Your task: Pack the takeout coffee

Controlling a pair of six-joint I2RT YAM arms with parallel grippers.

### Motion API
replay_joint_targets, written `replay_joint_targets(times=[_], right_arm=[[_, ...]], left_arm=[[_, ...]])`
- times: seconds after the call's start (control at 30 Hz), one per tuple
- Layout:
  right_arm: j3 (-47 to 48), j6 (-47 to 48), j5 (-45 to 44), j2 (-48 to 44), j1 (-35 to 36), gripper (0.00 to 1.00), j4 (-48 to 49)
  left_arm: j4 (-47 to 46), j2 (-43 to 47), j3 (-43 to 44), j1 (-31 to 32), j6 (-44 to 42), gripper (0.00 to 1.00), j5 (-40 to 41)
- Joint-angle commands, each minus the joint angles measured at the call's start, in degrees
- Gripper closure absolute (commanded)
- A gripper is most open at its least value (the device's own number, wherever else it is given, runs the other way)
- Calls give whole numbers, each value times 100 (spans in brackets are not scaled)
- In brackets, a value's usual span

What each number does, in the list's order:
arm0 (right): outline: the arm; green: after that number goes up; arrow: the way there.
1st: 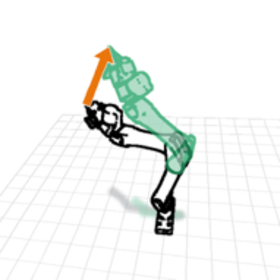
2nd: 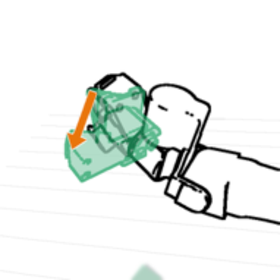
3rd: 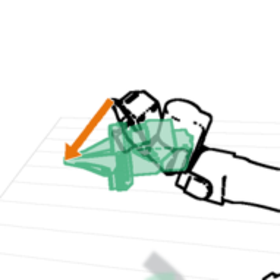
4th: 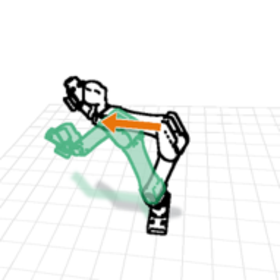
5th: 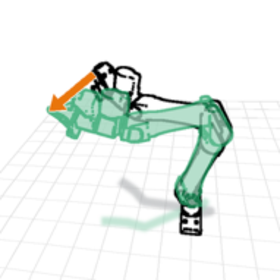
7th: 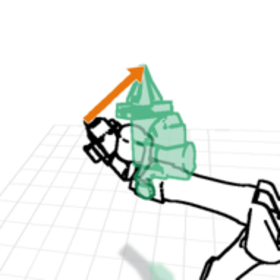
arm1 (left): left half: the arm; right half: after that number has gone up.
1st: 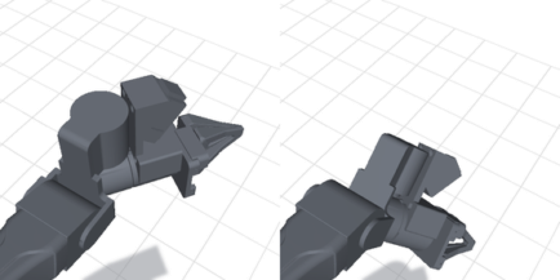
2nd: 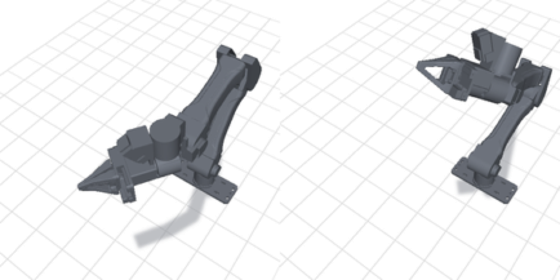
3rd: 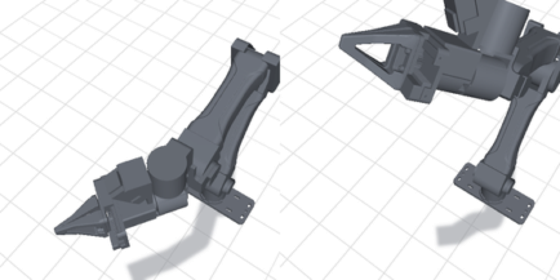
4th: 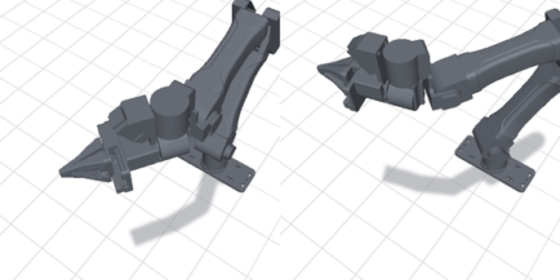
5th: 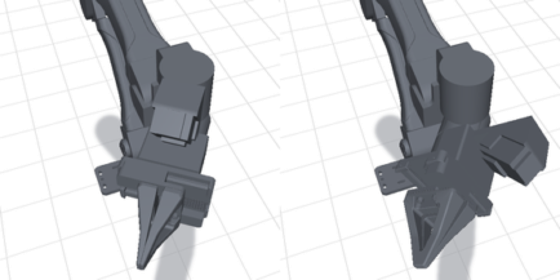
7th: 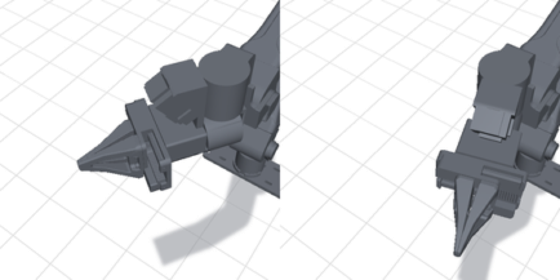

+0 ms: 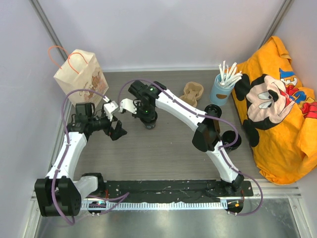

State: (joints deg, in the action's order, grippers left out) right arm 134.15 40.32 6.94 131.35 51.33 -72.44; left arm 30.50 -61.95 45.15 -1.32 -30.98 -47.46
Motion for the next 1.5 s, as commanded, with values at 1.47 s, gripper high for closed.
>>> replay_joint_targets(times=[1.47], right_arm=[[-29, -6, -360, -321, 96, 97, 169]], left_arm=[[1687, 245, 381, -1775, -1648, 0, -2197]])
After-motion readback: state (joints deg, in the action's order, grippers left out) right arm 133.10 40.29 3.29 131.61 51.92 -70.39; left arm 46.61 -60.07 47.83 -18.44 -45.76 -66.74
